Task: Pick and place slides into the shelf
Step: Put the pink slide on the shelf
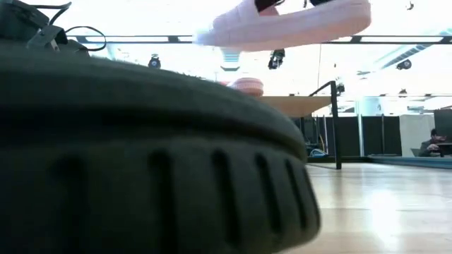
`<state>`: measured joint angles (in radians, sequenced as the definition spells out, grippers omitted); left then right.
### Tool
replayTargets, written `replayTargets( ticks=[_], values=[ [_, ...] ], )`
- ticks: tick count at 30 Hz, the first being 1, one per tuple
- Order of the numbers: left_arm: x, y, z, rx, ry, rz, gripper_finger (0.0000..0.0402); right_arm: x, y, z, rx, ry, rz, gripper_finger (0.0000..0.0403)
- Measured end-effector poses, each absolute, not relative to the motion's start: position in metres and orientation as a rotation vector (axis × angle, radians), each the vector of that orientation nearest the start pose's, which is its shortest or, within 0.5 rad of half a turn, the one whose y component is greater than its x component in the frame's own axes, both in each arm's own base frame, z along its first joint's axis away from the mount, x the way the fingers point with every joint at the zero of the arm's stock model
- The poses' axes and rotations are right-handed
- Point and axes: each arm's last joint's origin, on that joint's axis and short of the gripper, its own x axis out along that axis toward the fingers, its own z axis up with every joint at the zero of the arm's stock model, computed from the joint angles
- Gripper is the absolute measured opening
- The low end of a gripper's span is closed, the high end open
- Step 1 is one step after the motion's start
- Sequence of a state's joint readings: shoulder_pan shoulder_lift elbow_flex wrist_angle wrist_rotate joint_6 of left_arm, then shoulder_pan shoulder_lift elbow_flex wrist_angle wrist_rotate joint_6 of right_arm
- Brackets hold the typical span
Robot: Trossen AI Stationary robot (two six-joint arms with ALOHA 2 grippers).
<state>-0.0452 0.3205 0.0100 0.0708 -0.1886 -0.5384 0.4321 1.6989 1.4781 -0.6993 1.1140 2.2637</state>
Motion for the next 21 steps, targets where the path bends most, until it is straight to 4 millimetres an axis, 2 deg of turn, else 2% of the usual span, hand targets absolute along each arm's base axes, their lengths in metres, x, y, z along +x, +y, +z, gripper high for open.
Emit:
replayTargets(
  ticks=[2,5,11,16,21],
  values=[
    [0.115,0.000,0.146,-0.507,0.194,0.203,0.0000,0.332,0.114,0.312,1.454,-0.517,-0.943,0.0027],
    [0.115,0.000,0.146,-0.507,0.194,0.203,0.0000,0.335,0.085,0.321,1.459,-0.614,-0.985,0.0027],
    [0.115,0.000,0.146,-0.507,0.194,0.203,0.0000,0.343,0.016,0.323,1.419,-0.781,-1.138,0.0028],
    [0.115,0.000,0.146,-0.507,0.194,0.203,0.0000,0.343,-0.036,0.322,1.446,-0.852,-1.244,0.0028],
    [0.115,0.000,0.146,-0.507,0.194,0.203,0.0000,0.339,-0.069,0.318,1.489,-0.827,-1.313,0.0028]
  ],
)
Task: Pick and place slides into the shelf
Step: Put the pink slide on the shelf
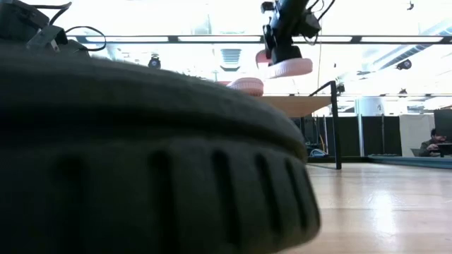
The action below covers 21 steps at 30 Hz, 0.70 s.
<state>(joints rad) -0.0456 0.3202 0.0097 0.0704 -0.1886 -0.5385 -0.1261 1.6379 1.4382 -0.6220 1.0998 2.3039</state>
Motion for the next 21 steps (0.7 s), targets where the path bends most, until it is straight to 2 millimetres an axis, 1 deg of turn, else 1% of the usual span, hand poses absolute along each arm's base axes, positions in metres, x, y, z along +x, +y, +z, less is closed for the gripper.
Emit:
replayTargets(
  ticks=[3,8,12,16,19,21],
  values=[
    [0.115,0.000,0.146,-0.507,0.194,0.203,0.0000,0.340,-0.077,0.310,1.505,-0.777,-1.341,0.0028],
    [0.115,0.000,0.146,-0.507,0.194,0.203,0.0000,0.349,-0.081,0.292,1.487,-0.744,-1.381,0.0029],
    [0.115,0.000,0.146,-0.507,0.193,0.203,0.0000,0.352,-0.085,0.285,1.448,-0.715,-1.406,0.0033],
    [0.115,0.000,0.146,-0.507,0.194,0.203,0.0000,0.354,-0.086,0.281,1.425,-0.699,-1.420,0.0057],
    [0.115,0.000,0.146,-0.507,0.194,0.203,0.0000,0.355,-0.086,0.281,1.430,-0.674,-1.420,0.0087],
    [0.115,0.000,0.146,-0.507,0.194,0.203,0.0000,0.355,-0.086,0.280,1.427,-0.628,-1.420,0.0108]
  ],
)
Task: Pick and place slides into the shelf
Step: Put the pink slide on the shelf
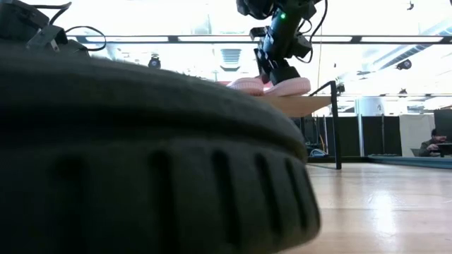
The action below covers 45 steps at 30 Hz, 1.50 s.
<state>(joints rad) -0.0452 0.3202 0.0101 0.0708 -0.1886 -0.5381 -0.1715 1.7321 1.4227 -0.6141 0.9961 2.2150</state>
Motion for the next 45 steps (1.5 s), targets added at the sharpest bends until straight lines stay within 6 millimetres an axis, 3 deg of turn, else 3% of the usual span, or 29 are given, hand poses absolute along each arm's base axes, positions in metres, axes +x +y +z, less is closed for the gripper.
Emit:
replayTargets(
  ticks=[7,16,21,26,31,38,45],
  values=[
    [0.115,0.000,0.146,-0.507,0.194,0.203,0.0000,0.355,-0.084,0.279,1.451,-0.461,-1.410,0.0166],
    [0.115,0.000,0.146,-0.507,0.194,0.203,0.0000,0.344,-0.076,0.302,1.427,-0.208,-1.296,0.0187],
    [0.115,0.000,0.146,-0.507,0.194,0.203,0.0000,0.330,-0.067,0.321,1.272,-0.090,-1.240,0.0187],
    [0.115,0.000,0.146,-0.507,0.194,0.203,0.0000,0.311,-0.059,0.337,0.925,0.356,-1.006,0.0184],
    [0.115,0.000,0.146,-0.507,0.194,0.203,0.0000,0.284,-0.048,0.330,0.801,0.691,-1.002,0.0148],
    [0.115,0.000,0.146,-0.507,0.194,0.203,0.0000,0.271,-0.036,0.318,0.573,0.977,-0.981,0.0023],
    [0.115,0.000,0.146,-0.507,0.194,0.203,0.0000,0.271,-0.045,0.312,0.412,1.057,-1.015,0.0009]
  ],
)
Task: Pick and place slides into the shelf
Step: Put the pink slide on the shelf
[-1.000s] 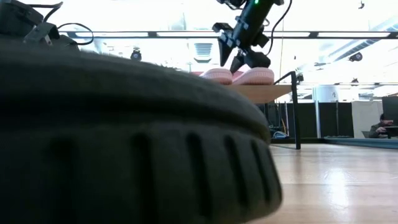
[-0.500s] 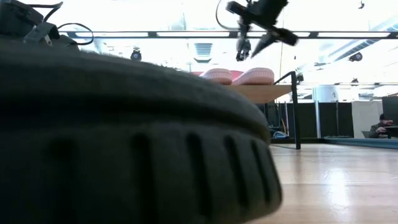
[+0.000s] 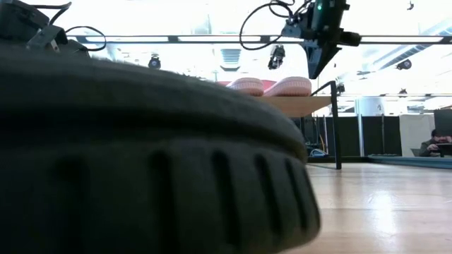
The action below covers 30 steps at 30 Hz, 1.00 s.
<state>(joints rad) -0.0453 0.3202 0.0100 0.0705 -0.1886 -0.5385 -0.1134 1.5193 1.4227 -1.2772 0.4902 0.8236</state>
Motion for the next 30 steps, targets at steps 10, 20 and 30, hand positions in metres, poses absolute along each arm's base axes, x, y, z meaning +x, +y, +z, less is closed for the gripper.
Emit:
replayTargets(
  ticks=[10,20,30],
  values=[
    [0.115,0.000,0.146,-0.507,0.194,0.203,0.0000,0.287,-0.061,0.294,0.365,1.110,-1.016,0.0009],
    [0.115,0.000,0.146,-0.507,0.193,0.203,0.0000,0.314,-0.065,0.289,0.374,1.081,-0.963,0.0008],
    [0.115,0.000,0.146,-0.507,0.194,0.203,0.0000,0.329,-0.068,0.315,0.413,0.905,-0.908,0.0008]
  ],
)
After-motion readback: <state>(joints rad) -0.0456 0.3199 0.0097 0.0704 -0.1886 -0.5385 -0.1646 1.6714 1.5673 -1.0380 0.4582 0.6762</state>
